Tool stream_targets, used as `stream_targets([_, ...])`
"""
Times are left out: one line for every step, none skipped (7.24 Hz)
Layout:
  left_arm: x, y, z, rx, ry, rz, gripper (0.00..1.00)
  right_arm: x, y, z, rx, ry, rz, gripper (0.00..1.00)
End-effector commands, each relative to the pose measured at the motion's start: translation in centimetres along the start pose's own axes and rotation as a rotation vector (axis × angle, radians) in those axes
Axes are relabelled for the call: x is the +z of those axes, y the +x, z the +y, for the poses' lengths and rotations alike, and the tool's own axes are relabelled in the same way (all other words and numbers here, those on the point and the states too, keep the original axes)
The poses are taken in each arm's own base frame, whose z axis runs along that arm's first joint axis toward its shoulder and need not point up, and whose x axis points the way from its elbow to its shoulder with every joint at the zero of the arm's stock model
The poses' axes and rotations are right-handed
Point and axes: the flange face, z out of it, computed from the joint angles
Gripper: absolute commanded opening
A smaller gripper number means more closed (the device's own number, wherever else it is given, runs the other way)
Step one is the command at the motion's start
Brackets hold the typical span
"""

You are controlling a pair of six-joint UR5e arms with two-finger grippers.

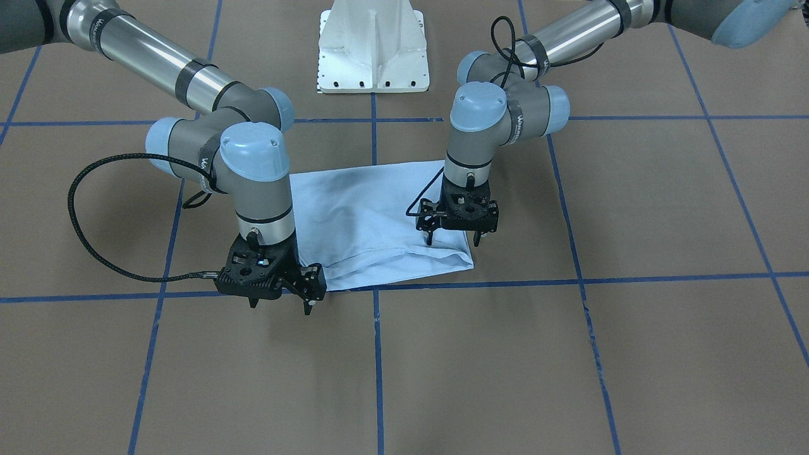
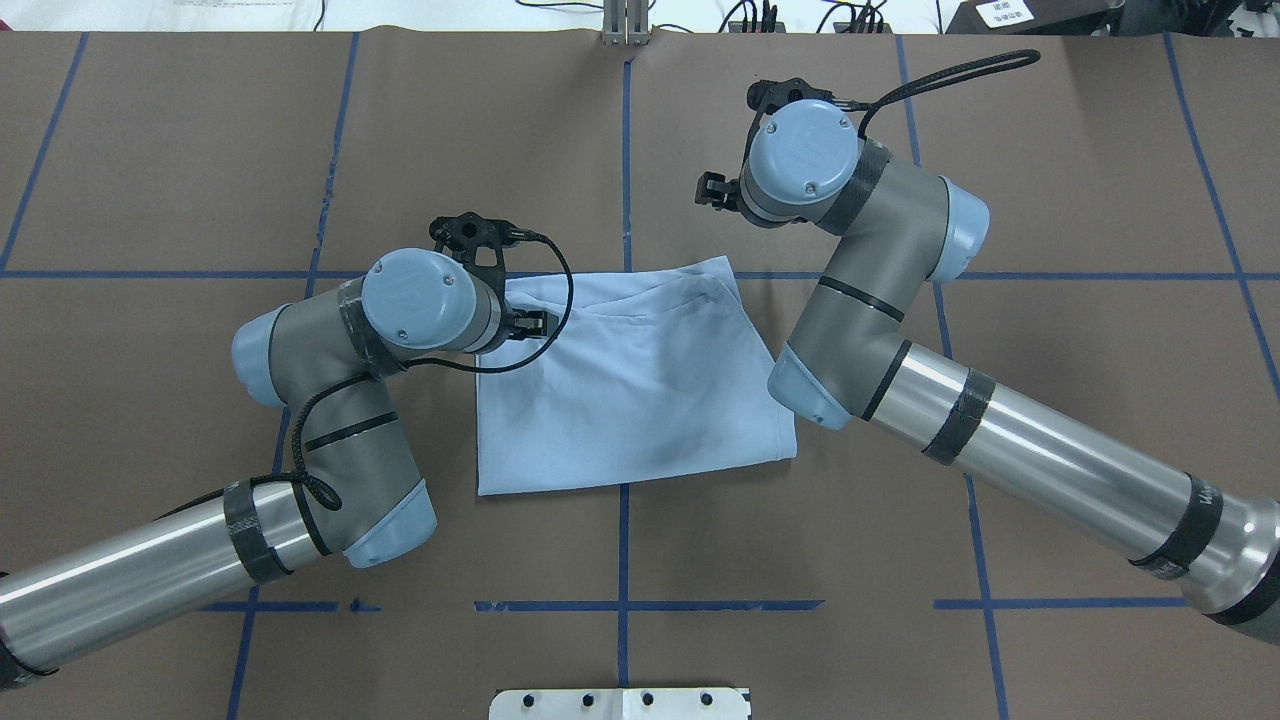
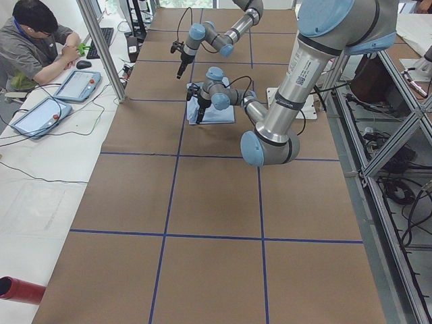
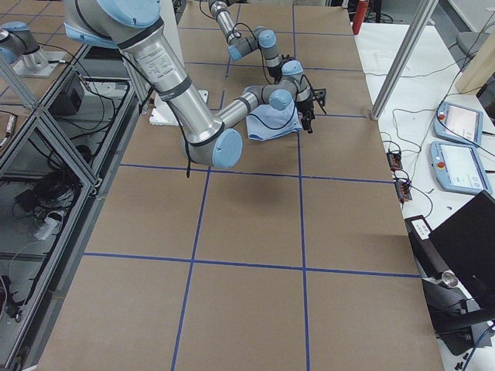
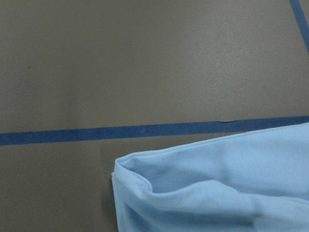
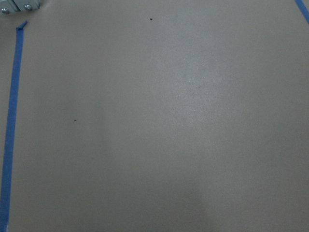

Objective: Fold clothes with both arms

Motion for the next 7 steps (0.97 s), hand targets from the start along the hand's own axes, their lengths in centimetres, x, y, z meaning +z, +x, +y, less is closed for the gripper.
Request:
stream_targets([0.7, -1.1, -2.5, -0.022, 0.033, -0.038, 1.00, 0.1, 0.1, 0.1, -0.001, -0.001, 0.000, 1.00])
stream_targets([1.4, -3.2, -4.5, -0.038, 0.045, -0.073, 1.00, 0.2, 0.2, 0.1, 0.000, -0.002, 0.003, 1.00])
stream_targets([2.3, -5.6, -6.5, -0.040, 0.054, -0.115, 1.00, 0.3, 0.3, 0.1, 0.000, -0.001, 0.005, 1.00])
stream_targets([2.5, -7.0, -7.7, -0.033, 0.061, -0.136, 1.00, 0.4, 0.4, 0.4, -0.001, 0.000, 0.007, 1.00])
stream_targets([2.7, -7.7, -8.0, -0.028, 0.061, -0.148, 1.00, 0.3, 0.2, 0.6, 0.000, -0.002, 0.005, 1.00])
stream_targets([1.9, -7.2, -8.4, -0.029, 0.067, -0.131, 1.00, 0.4, 0.3, 0.6, -0.003, -0.002, 0.006, 1.00])
stream_targets([0.5, -6.6, -8.4, -0.015, 0.074, -0.103, 1.00, 0.5, 0.4, 0.6, -0.006, -0.006, 0.008, 1.00])
